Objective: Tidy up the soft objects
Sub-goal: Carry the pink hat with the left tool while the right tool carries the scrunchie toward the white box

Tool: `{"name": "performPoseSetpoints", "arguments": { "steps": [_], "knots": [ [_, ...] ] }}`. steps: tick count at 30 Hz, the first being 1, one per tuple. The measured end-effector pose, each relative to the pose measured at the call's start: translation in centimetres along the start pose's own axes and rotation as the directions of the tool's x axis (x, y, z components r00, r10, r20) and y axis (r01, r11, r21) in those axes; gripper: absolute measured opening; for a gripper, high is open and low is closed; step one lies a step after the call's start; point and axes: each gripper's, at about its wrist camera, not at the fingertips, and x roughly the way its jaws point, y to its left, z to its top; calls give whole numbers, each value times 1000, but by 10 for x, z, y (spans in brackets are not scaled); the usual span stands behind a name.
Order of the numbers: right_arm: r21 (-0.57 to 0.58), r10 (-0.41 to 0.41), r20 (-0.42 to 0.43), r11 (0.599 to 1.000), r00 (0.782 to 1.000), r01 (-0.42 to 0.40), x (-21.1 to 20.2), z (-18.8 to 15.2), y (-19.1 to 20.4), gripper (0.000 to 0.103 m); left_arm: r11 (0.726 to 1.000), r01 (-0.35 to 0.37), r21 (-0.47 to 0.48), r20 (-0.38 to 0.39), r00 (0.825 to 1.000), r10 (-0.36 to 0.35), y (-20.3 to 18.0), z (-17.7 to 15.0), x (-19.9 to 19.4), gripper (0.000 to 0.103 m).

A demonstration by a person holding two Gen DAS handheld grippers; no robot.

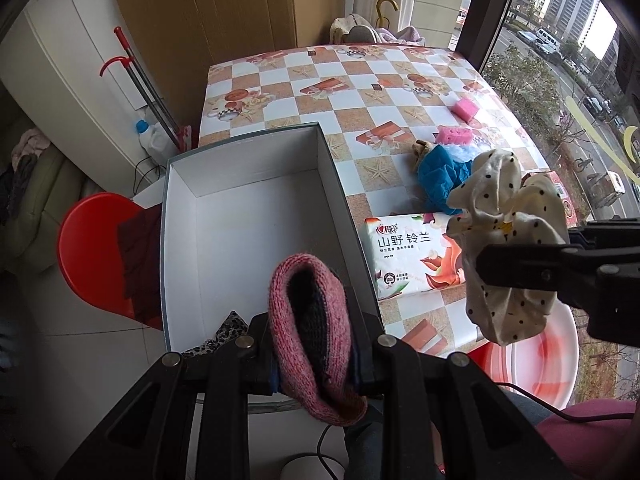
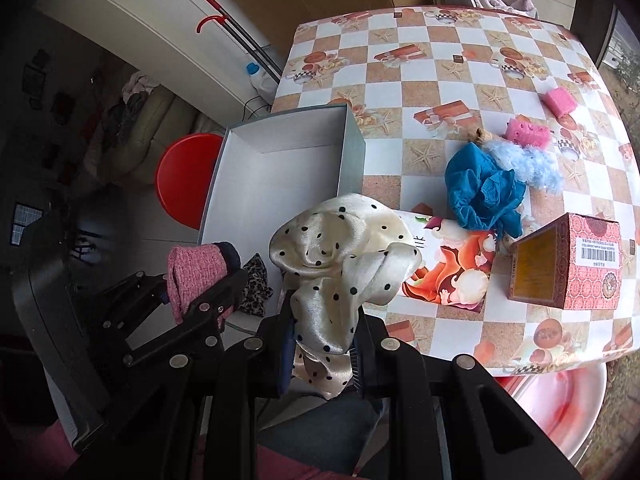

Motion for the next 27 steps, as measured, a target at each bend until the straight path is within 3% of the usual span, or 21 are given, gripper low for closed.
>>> {"name": "performPoseSetpoints", "arguments": {
  "steps": [27],
  "knots": [
    [1,-3,4,1000,1000,3,0,0,2,24,1000,-2,3,5,1000,2,2,0,-1,27]
  ]
}}
